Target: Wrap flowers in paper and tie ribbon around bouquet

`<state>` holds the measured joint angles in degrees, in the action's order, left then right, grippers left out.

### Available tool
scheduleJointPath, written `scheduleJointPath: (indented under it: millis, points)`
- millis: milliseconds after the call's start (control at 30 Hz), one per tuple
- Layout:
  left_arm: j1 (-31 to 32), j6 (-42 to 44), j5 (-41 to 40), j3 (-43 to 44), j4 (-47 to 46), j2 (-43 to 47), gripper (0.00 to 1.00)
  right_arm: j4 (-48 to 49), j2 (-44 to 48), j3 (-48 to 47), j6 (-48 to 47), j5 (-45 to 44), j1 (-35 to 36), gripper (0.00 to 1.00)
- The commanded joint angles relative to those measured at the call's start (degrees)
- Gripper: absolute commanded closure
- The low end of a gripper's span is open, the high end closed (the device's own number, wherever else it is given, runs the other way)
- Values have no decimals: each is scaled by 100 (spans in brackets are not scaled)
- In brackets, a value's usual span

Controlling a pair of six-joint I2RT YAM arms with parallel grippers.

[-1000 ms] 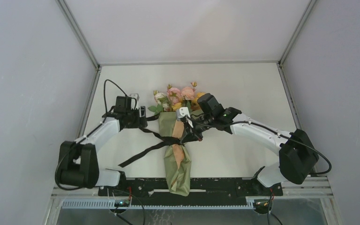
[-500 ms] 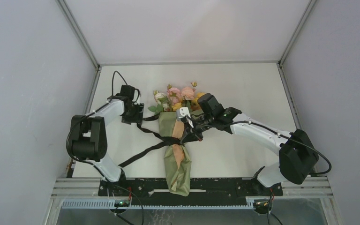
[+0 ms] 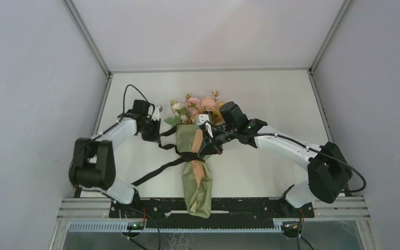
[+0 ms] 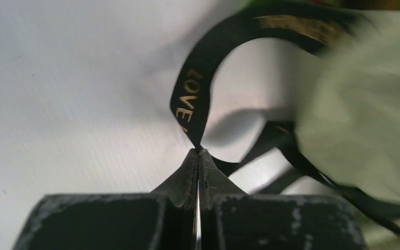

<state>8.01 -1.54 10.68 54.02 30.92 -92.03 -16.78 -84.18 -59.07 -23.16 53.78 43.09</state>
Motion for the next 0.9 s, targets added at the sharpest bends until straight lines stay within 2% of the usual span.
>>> scheduleJointPath:
  millis: [0, 100, 200, 333, 400, 500, 567, 633, 733, 867]
  points:
    - [66, 623, 1526, -147, 5, 1624, 100, 860, -61, -74, 1112, -179, -25, 100]
    - [441, 1655, 2526, -418, 43, 3174, 100, 1237, -178, -74, 1834, -340, -81, 100]
    - [1330, 2239, 2963, -879, -392, 4543, 100, 1604, -376, -74, 2818, -485, -274, 100]
    - [2795, 2936, 3563, -1327, -467, 5367, 100, 2148, -555, -72, 3971, -625, -449, 100]
    - [3646, 3168, 3357, -1459, -856, 5326, 100, 2204, -575, -78, 4149, -844, -408, 100]
    - [4771, 3120, 3004, -1242, -1377, 4677, 100, 2182, -529, -78, 4366, -984, -402, 100]
    - [5062, 2733, 3091, -1058, -1741, 4111, 100, 2071, -444, -78, 4421, -1072, -392, 100]
    - [5155, 2300, 3250, -1223, -2415, 3814, 100, 1900, -315, -78, 4361, -1186, -357, 100]
    - [5576, 3027, 3117, -1424, -2824, 3423, 100, 1618, -105, -76, 4204, -1341, -289, 100]
    - [6016, 3224, 2386, -1744, -4593, 2870, 100, 1316, 33, -77, 4151, -1496, -212, 100]
